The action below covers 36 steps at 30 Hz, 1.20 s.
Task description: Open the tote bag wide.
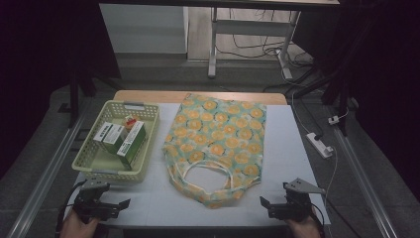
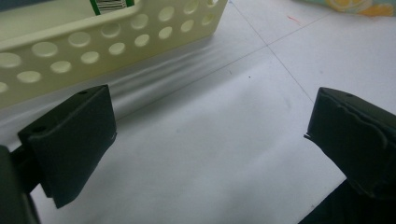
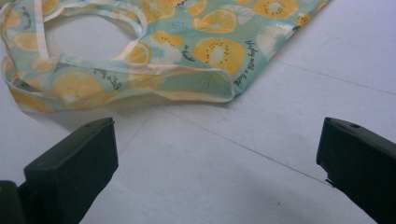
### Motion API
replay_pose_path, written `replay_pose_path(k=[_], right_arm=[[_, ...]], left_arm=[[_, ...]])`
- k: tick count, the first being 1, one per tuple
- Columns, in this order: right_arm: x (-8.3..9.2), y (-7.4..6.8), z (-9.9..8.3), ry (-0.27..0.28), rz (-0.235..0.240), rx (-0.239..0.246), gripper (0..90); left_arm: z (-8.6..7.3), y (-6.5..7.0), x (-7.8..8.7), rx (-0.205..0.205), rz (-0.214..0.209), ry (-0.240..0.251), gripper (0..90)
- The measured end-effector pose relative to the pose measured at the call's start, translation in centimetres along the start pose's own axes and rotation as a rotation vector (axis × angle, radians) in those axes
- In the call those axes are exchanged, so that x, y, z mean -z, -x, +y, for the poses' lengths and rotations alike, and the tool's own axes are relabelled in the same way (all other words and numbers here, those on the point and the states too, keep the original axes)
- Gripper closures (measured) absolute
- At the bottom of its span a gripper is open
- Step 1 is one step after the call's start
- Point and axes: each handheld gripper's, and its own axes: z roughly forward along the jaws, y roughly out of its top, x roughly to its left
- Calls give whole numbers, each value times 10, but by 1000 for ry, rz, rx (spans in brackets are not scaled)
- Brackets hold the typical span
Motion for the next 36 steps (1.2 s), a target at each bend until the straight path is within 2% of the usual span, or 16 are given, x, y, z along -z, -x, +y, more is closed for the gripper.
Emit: replay_pose_path(k=[10, 20, 29, 33, 34, 36], right_arm=[[-2, -1, 1, -26, 39, 23, 0], [-4, -1, 1, -35, 54, 27, 0], [-3, -1, 1, -33, 51, 30, 0], [-3, -3, 2, -33, 77, 28, 0], [-4, -5, 3, -41, 77, 46, 0], [-5, -6, 3, -45, 78, 50, 0]], left_arm=[[1, 0, -2, -16, -12, -20, 26], [1, 1, -3, -34, -21, -29, 24], [2, 2, -3, -39, -23, -32, 20], [2, 1, -3, -34, -24, -32, 20], [2, 1, -3, -33, -25, -31, 20], [1, 1, -3, -31, -28, -30, 20]])
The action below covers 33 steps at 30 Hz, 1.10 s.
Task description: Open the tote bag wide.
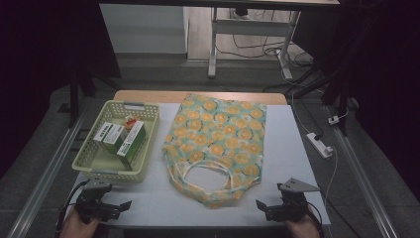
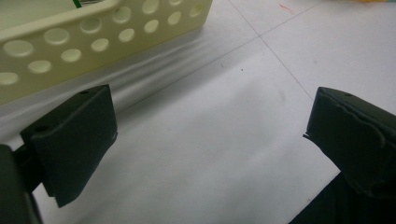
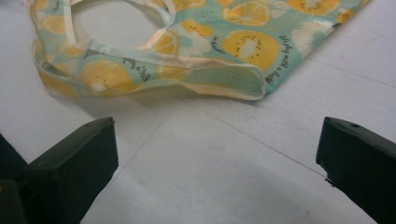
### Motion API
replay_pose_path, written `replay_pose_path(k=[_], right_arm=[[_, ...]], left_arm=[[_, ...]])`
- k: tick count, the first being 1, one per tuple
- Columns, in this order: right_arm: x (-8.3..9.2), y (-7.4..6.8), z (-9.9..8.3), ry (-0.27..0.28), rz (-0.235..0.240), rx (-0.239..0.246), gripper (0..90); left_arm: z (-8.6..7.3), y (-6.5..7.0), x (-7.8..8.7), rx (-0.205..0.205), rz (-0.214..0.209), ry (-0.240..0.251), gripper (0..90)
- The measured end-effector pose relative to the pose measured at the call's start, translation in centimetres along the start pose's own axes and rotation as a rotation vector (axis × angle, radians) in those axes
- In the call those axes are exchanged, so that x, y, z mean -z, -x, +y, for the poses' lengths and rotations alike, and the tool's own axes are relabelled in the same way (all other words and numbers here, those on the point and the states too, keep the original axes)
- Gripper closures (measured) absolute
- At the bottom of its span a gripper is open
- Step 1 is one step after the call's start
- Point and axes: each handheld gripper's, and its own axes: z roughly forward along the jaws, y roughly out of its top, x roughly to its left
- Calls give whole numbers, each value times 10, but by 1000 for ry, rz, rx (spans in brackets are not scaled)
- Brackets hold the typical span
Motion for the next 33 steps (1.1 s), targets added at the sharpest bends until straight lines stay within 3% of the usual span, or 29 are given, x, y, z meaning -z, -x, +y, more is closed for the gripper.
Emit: replay_pose_path(k=[20, 33], right_arm=[[-7, -16, 17, 37, 45, 94, 0], [-17, -25, 39, 59, 115, 92, 0]], left_arm=[[-2, -1, 3, 3, -18, 29, 16], [-1, -1, 2, -7, -16, 25, 13]])
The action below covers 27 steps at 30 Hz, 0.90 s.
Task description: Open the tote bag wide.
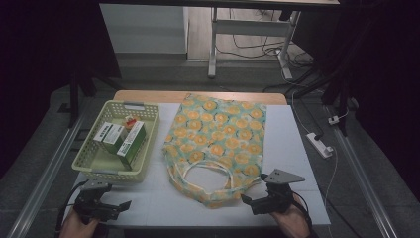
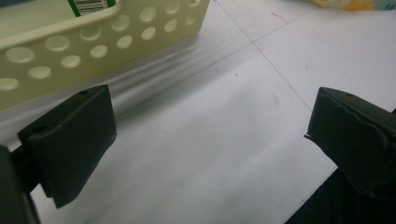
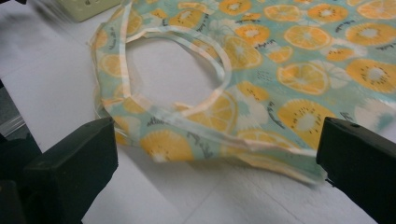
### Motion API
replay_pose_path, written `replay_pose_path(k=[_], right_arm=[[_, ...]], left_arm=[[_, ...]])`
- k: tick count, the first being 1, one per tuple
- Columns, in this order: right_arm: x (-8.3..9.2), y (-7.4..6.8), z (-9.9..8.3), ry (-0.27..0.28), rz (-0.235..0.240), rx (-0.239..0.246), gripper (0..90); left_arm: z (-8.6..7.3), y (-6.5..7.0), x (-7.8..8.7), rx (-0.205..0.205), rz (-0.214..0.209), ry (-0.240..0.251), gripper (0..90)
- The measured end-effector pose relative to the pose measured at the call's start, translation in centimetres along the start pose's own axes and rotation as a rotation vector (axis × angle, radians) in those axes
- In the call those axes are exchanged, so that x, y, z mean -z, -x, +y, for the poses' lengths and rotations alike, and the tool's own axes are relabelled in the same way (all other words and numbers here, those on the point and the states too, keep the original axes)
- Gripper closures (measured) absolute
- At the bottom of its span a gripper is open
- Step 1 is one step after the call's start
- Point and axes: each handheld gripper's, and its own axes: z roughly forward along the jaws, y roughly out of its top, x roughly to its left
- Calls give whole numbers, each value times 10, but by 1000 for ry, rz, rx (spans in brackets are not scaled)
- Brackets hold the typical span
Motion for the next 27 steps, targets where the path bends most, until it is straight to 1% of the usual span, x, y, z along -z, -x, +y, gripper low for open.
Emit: replay_pose_path(k=[3, 6, 7, 8, 9, 10, 11, 12, 13, 14, 15, 18, 19, 20, 21, 22, 24, 26, 27], right_arm=[[-6, -3, 6, -12, 14, 21, 0], [-9, -4, 9, -21, 14, 29, 0], [-14, -6, 13, -39, 12, 35, 0], [-14, -6, 13, -39, 12, 35, 0], [-19, -8, 16, -57, 16, 52, 0], [-19, -8, 16, -57, 16, 52, 0], [-24, -12, 18, -74, 39, 65, 0], [-26, -14, 20, -79, 50, 72, 0], [-26, -14, 20, -79, 50, 72, 0], [-28, -16, 21, -88, 57, 81, 0], [-33, -19, 24, -102, 65, 103, 0], [-39, -22, 28, -119, 75, 121, 0], [-45, -26, 32, -131, 84, 135, 0], [-45, -26, 32, -131, 84, 135, 0], [-53, -29, 35, -152, 87, 145, 0], [-53, -29, 35, -152, 87, 145, 0], [-60, -32, 38, -169, 84, 164, 0], [-67, -34, 39, -181, 85, 172, 0], [-74, -35, 40, -195, 82, 174, 0]], left_arm=[[0, 1, -1, -2, 4, -7, 13], [0, 0, -1, -2, 2, -5, 13], [0, 0, -1, -2, 2, -6, 13], [0, 0, -1, -1, 1, -6, 13], [0, 0, -1, 0, 2, -6, 13], [0, 0, -1, 0, 1, -7, 13], [0, 0, -1, -1, 1, -8, 13], [0, 0, -1, -1, 1, -8, 13], [0, 0, -1, -1, 1, -8, 13], [0, 0, -1, -2, 2, -8, 13], [0, 0, -1, -1, 2, -9, 13], [0, 0, -1, -1, 0, -12, 13], [1, 0, -1, -2, 0, -12, 13], [0, 0, -1, -2, -1, -12, 13], [0, 0, -1, -2, -1, -11, 13], [0, 0, -1, -2, -1, -11, 13], [0, 0, -1, -3, -1, -11, 13], [0, 0, -1, -4, -3, -13, 13], [0, 0, -1, -5, -2, -14, 14]])
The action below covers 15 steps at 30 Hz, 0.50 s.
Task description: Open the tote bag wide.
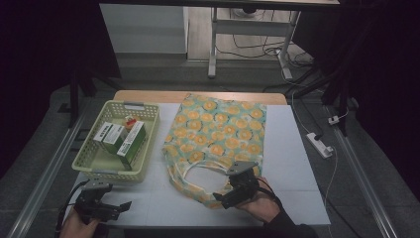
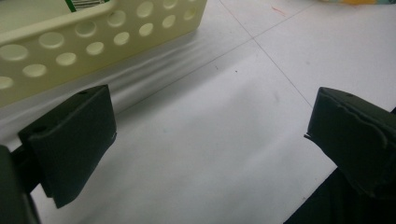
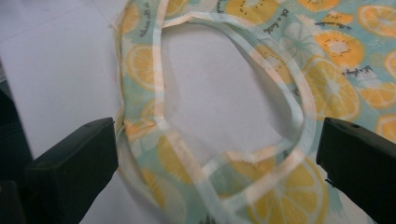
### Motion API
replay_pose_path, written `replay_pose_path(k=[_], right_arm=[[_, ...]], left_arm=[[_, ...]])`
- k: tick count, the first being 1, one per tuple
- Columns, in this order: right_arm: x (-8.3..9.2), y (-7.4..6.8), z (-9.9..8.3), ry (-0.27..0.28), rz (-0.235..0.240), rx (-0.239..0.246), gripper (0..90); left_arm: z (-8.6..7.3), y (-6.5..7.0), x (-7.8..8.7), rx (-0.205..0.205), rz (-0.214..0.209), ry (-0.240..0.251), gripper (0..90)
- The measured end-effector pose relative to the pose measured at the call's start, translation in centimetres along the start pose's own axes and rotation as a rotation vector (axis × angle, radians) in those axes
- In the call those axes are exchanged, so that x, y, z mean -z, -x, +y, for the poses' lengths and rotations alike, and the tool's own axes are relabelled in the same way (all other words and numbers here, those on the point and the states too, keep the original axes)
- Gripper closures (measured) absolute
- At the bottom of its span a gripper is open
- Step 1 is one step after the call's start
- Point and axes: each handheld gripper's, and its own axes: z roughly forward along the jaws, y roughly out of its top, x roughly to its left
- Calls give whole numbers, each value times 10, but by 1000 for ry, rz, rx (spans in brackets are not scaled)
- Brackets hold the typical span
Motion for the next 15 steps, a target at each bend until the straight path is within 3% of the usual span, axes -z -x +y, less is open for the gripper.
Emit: replay_pose_path(k=[10, 12, 15], right_arm=[[-27, -6, -4, -74, 35, 68, 86], [-32, -11, -6, -91, 73, 87, 179], [-34, -14, -7, -114, 70, 118, 248]], left_arm=[[0, 1, -1, -12, 0, -4, 14], [0, 2, 0, -15, 1, -5, 14], [0, 2, -1, -18, 1, -6, 14]])
